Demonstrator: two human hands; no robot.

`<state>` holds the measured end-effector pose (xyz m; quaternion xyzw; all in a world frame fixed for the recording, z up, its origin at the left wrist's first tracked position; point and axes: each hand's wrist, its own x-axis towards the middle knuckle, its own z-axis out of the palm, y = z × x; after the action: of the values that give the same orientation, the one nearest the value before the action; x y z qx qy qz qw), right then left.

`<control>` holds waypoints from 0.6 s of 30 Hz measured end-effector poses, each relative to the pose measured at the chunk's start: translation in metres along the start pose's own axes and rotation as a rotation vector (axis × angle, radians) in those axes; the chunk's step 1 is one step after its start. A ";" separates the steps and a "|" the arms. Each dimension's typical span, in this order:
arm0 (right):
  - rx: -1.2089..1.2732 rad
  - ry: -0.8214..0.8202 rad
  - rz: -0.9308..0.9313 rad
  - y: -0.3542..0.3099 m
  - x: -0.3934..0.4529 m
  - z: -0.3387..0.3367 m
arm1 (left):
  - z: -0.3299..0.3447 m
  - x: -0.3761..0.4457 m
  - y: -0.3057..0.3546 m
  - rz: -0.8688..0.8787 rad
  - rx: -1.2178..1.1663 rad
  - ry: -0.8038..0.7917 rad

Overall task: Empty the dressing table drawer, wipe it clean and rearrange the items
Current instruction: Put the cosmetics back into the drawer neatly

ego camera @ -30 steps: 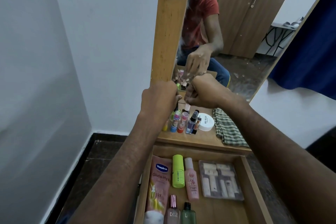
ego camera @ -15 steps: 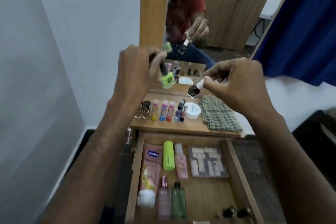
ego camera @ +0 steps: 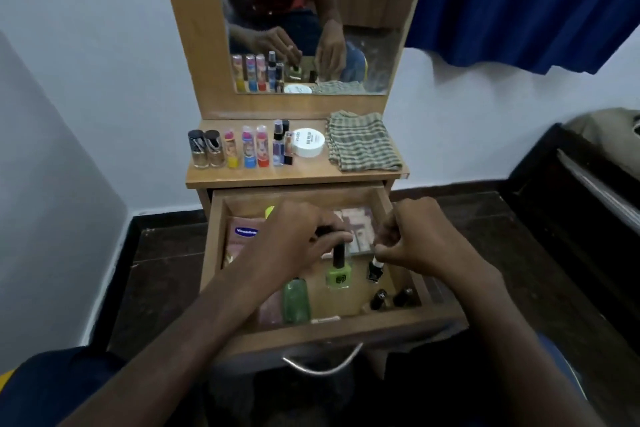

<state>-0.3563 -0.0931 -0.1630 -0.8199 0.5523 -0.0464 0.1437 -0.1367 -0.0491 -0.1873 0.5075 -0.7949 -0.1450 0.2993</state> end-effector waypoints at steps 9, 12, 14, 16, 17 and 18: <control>-0.170 -0.178 0.011 0.015 0.002 0.011 | 0.038 -0.003 0.005 -0.039 0.068 -0.291; -0.222 -0.202 0.016 0.014 0.002 0.013 | 0.044 -0.005 0.008 -0.059 0.013 -0.300; -0.242 -0.230 0.017 0.015 0.002 0.015 | 0.048 -0.007 0.009 -0.060 -0.045 -0.298; -0.266 -0.257 0.006 0.018 0.002 0.015 | 0.050 -0.009 0.008 -0.071 -0.136 -0.305; -0.270 -0.258 -0.003 0.020 0.003 0.014 | 0.050 -0.010 0.007 -0.075 -0.180 -0.312; -0.265 -0.246 -0.009 0.023 0.003 0.013 | 0.050 -0.012 0.006 -0.080 -0.212 -0.315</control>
<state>-0.3726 -0.1017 -0.1825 -0.8338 0.5280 0.1266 0.1004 -0.1685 -0.0395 -0.2266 0.4751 -0.7915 -0.3174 0.2170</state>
